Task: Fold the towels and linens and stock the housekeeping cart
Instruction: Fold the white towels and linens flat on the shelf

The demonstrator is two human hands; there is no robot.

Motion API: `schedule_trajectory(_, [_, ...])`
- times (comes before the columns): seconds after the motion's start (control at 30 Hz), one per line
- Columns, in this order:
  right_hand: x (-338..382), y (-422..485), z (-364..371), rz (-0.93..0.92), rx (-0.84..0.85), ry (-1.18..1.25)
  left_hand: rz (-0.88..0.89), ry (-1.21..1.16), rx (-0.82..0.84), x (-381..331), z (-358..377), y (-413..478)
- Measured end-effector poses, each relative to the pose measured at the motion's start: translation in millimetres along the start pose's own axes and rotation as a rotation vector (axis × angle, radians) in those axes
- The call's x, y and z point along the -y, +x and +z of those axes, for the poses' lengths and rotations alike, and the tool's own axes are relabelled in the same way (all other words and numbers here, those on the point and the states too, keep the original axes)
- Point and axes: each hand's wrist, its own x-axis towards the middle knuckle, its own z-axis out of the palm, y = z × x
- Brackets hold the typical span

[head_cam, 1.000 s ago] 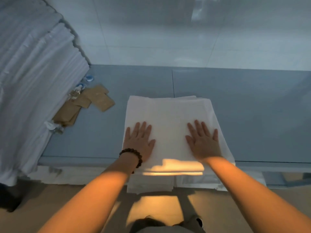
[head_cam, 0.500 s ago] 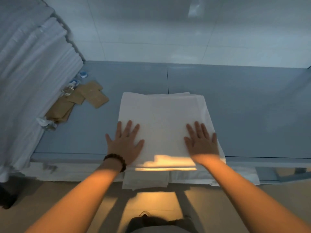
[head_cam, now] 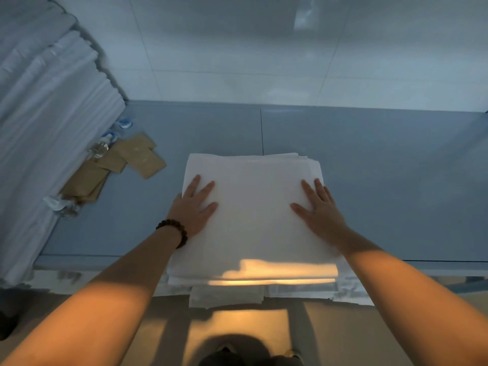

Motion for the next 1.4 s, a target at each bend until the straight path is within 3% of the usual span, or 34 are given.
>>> schedule_trajectory(0.1, [2,2,1,0.114,-0.027,0.038,-0.093,-0.137,-0.030,0,0,-1])
schedule_trajectory(0.3, [2,8,-1,0.257,0.014,0.115,-0.121,-0.121,0.014,-2,-4,3])
schedule_trajectory(0.47, [5,12,-11,0.318,0.073,0.191,-0.106,-0.121,0.037,1,-9,4])
schedule_trajectory(0.6, [10,10,-15,0.372,0.049,0.279,-0.238,-0.259,0.022,4,-10,-2])
schedule_trajectory(0.73, [15,8,-15,0.415,0.030,0.364,-0.255,-0.257,0.041,1,-8,-1])
schedule_trajectory(0.9, [19,3,-19,0.362,0.006,0.464,-0.230,-0.271,0.035,0,-8,-1])
schedule_trajectory(1.03, [19,-2,-18,0.276,-0.027,0.413,-0.188,-0.251,0.022,-2,-10,-2])
schedule_trajectory(1.23, [5,-4,-26,0.205,0.061,0.588,-0.150,-0.290,-0.004,4,-14,-5])
schedule_trajectory(1.4, [7,-13,-18,0.120,0.038,0.488,-0.141,-0.297,-0.013,3,-13,-8])
